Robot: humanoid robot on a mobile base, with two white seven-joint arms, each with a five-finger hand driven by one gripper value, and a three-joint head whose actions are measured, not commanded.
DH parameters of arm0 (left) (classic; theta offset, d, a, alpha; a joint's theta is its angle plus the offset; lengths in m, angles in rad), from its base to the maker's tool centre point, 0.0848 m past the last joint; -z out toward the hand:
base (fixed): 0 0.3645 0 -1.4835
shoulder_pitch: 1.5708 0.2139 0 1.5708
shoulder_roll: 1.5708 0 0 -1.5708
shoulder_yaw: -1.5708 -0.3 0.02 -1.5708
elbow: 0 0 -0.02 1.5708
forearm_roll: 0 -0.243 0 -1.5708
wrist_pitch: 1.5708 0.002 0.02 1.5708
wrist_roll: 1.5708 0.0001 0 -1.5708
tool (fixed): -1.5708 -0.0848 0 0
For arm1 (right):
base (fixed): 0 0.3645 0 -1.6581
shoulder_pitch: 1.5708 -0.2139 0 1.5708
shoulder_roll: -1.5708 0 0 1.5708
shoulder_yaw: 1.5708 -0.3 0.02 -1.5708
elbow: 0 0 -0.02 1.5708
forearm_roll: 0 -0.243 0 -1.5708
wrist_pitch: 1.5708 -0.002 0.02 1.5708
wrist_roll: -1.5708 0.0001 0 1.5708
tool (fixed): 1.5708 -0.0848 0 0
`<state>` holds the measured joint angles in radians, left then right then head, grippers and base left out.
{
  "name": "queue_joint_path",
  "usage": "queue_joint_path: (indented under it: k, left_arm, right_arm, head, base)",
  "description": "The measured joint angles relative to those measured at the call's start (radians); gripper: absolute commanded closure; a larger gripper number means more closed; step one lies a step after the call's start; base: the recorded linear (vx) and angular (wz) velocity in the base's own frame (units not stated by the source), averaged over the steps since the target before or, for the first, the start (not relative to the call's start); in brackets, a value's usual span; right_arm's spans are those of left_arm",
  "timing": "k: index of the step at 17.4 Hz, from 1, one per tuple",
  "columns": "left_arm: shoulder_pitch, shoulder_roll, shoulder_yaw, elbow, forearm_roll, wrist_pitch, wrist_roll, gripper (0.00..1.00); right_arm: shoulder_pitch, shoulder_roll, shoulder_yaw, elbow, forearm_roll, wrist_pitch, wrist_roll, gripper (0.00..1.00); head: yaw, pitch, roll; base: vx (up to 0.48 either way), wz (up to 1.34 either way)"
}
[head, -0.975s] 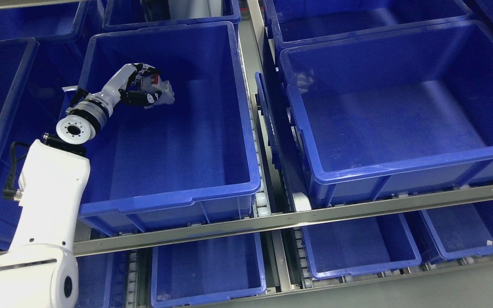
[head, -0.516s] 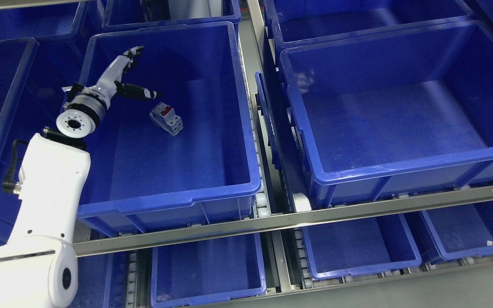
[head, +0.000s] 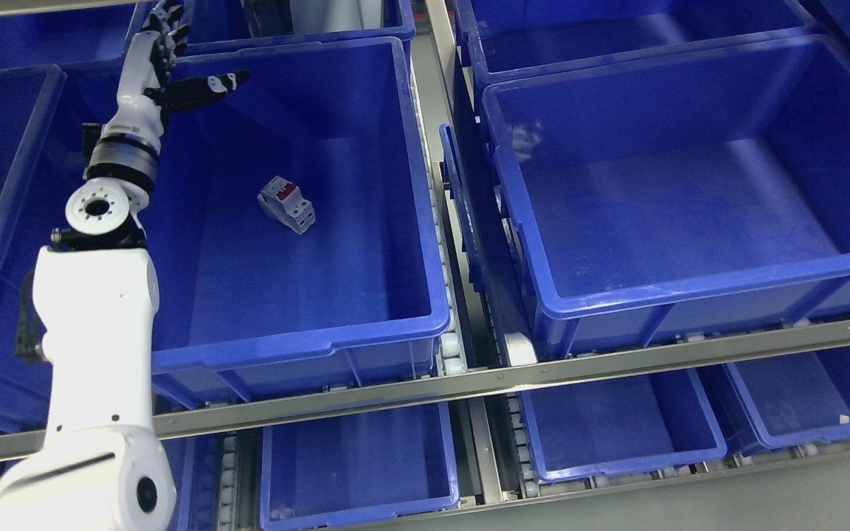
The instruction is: Place circuit breaker on shelf
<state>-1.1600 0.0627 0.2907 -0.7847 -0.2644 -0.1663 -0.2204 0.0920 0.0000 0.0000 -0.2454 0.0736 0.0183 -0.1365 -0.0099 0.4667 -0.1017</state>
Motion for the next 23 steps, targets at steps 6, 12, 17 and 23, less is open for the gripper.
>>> queue_joint_path:
  k: [6, 12, 17, 23]
  left_arm:
    - [0.242, -0.03, -0.009, -0.348, 0.1, 0.148, 0.098, 0.0]
    - [0.377, -0.046, -0.062, -0.55, 0.125, 0.187, 0.131, 0.0]
    - [0.419, -0.053, -0.089, -0.646, 0.132, 0.195, 0.133, 0.0]
    - [0.382, -0.058, -0.101, -0.708, 0.136, 0.197, 0.133, 0.0]
  right_arm:
    - [0.0, 0.0, 0.0, 0.0, 0.0, 0.0, 0.0, 0.0]
    - [0.0, 0.0, 0.0, 0.0, 0.0, 0.0, 0.0, 0.0]
    - [0.0, 0.0, 0.0, 0.0, 0.0, 0.0, 0.0, 0.0]
    - [0.0, 0.0, 0.0, 0.0, 0.0, 0.0, 0.0, 0.0]
  head:
    - [0.0, 0.0, 0.0]
    - [0.0, 0.0, 0.0]
    - [0.0, 0.0, 0.0]
    - [0.0, 0.0, 0.0]
  base:
    - [-0.002, 0.0]
    - [-0.019, 0.03]
    - [0.013, -0.03]
    - [-0.042, 0.01]
